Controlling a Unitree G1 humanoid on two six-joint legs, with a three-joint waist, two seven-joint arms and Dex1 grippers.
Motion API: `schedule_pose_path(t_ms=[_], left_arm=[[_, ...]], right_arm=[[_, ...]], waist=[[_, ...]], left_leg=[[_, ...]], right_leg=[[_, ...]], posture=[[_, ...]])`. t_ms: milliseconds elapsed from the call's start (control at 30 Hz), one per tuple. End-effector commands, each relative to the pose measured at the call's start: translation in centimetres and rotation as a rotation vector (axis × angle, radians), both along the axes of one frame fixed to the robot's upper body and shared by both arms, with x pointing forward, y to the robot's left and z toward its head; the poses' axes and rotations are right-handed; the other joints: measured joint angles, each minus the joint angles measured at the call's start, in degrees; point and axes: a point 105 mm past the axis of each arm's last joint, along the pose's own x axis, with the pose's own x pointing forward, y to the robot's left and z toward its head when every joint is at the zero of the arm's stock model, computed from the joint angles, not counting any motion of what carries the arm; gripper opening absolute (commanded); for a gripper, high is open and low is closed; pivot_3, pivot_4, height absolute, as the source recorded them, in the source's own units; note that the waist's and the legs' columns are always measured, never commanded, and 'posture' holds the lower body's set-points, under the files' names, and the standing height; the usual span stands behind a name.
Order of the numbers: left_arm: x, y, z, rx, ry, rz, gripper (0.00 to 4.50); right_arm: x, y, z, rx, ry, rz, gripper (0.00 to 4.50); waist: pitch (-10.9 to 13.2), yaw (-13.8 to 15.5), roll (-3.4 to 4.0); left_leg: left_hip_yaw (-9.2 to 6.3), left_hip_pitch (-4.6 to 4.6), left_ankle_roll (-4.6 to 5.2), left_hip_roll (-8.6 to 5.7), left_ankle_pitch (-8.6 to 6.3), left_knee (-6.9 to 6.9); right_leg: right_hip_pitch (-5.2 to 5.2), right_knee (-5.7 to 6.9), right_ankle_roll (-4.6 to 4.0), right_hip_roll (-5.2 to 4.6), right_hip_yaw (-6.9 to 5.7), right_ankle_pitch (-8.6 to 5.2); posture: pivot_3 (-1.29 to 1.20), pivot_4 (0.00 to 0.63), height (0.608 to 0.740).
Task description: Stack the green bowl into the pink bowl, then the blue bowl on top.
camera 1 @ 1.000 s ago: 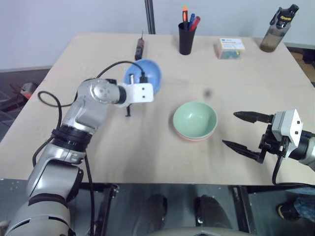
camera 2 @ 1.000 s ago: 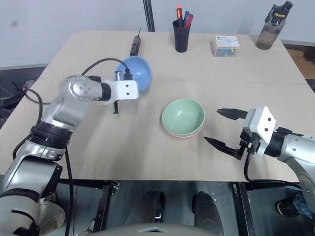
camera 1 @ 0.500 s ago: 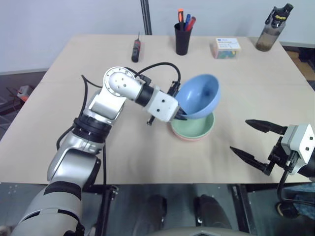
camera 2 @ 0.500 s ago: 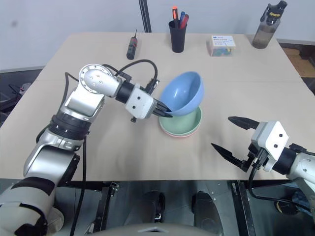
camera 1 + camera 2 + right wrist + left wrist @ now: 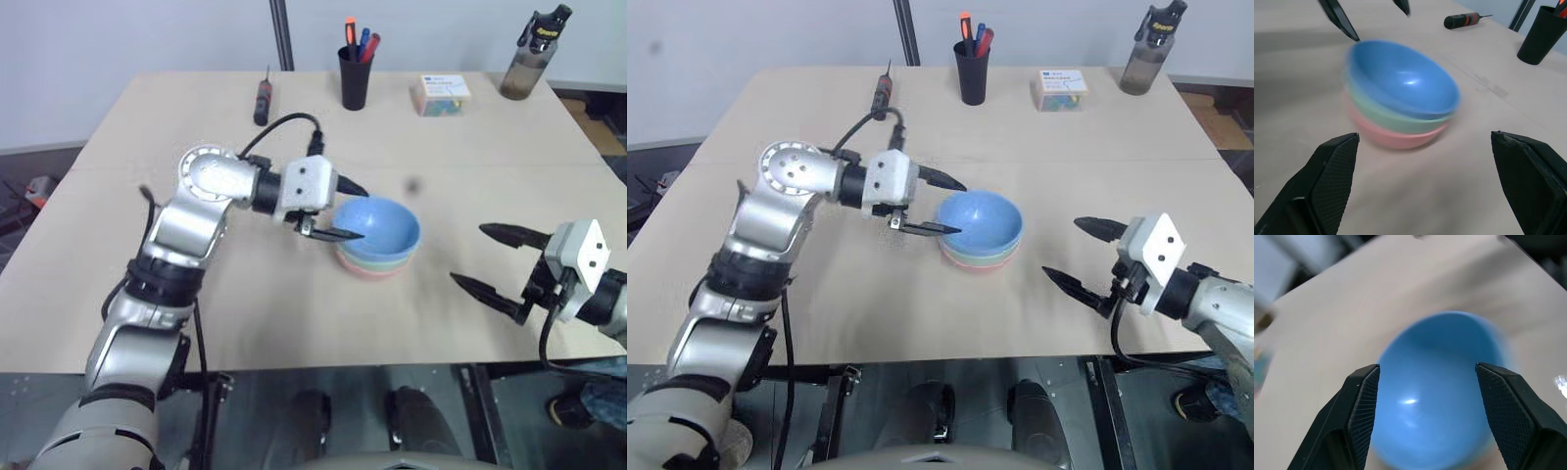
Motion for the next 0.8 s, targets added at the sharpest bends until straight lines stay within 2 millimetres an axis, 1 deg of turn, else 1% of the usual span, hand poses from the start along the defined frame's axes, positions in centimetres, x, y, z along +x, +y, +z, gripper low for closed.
schedule_pose_path(t_ms=[33,100,133,167,233,333,467,600,700,800], left_arm=[[-0.4,1.8,1.6,-0.183,0.099,0.118,3.57],[-1.2,2.5,1.3,-0.227,0.158,0.127,4.03],[-1.3,3.1,0.6,-0.220,0.169,0.159,4.36],[-1.3,3.6,0.1,-0.211,0.167,0.199,4.49],[-1.1,4.6,-0.5,-0.224,0.160,0.278,4.49],[-2.1,7.0,-1.7,-0.213,0.195,0.358,4.49],[-3.6,9.3,-2.8,-0.180,0.241,0.435,4.49],[-4.4,11.6,-3.2,-0.145,0.271,0.496,4.49],[-4.8,12.5,-3.4,-0.129,0.290,0.512,4.49],[-5.2,12.6,-3.7,-0.111,0.321,0.495,4.49]], right_arm=[[0.9,-0.2,-0.1,-0.027,0.033,0.046,4.50],[1.3,-0.5,0.0,-0.011,0.051,0.051,4.50],[1.5,-0.7,0.2,-0.003,0.054,0.050,4.50],[1.7,-0.9,0.2,-0.009,0.049,0.048,4.50],[1.9,-1.3,0.3,-0.023,0.036,0.035,4.50],[2.3,-2.7,1.0,-0.057,-0.029,-0.040,4.50],[0.3,-3.7,0.7,-0.087,0.051,-0.021,4.50],[-0.6,-4.7,1.3,-0.098,0.068,-0.028,4.50],[-0.9,-4.9,1.8,-0.098,0.071,-0.028,4.50],[-0.9,-4.7,1.9,-0.091,0.080,-0.016,4.50]], waist=[[0.0,0.3,-0.02],[0.0,0.3,-0.02],[0.0,0.3,-0.02],[0.0,0.3,-0.02],[0.0,0.4,-0.01],[0.0,0.2,0.00],[0.0,0.4,0.00],[0.0,0.7,0.01],[0.0,0.6,0.01],[0.0,0.6,0.01]], left_leg=[[-0.02,-0.01,0.00,-0.01,0.00,0.00],[-0.03,-0.05,-0.01,-0.02,0.01,0.00],[-0.04,-0.06,-0.06,-0.02,0.04,0.00],[-0.04,-0.07,-0.09,-0.02,0.05,0.00],[-0.04,-0.06,-0.15,-0.02,0.09,-0.02],[-0.05,-0.07,-0.14,-0.01,0.08,-0.02],[0.02,-0.07,-0.11,0.03,0.05,-0.08],[0.02,0.03,0.01,0.03,-0.02,-0.08],[0.02,0.20,0.02,0.03,-0.03,-0.09],[0.07,0.55,0.03,0.05,-0.04,-0.24]], right_leg=[[0.00,-0.01,0.00,-0.01,-0.02,0.00],[-0.01,-0.03,0.00,-0.03,-0.03,0.00],[-0.01,-0.08,0.00,-0.04,-0.04,0.00],[-0.01,-0.11,0.00,-0.04,-0.05,0.00],[0.00,-0.11,0.00,-0.05,-0.04,0.00],[-0.01,-0.11,0.00,-0.05,-0.04,0.00],[-0.06,-0.12,-0.01,-0.05,0.02,0.00],[0.04,-0.14,-0.01,-0.09,0.01,0.00],[0.20,-0.16,-0.01,-0.10,0.01,0.00],[0.51,-0.25,-0.02,-0.10,0.04,-0.01]], posture=[[0.00,0.150,0.740],[0.00,0.150,0.740],[0.00,0.150,0.740],[0.00,0.150,0.740],[0.00,0.150,0.740],[0.00,0.150,0.740],[0.00,0.150,0.740],[0.00,0.150,0.740],[0.00,0.150,0.740],[0.00,0.150,0.740]])
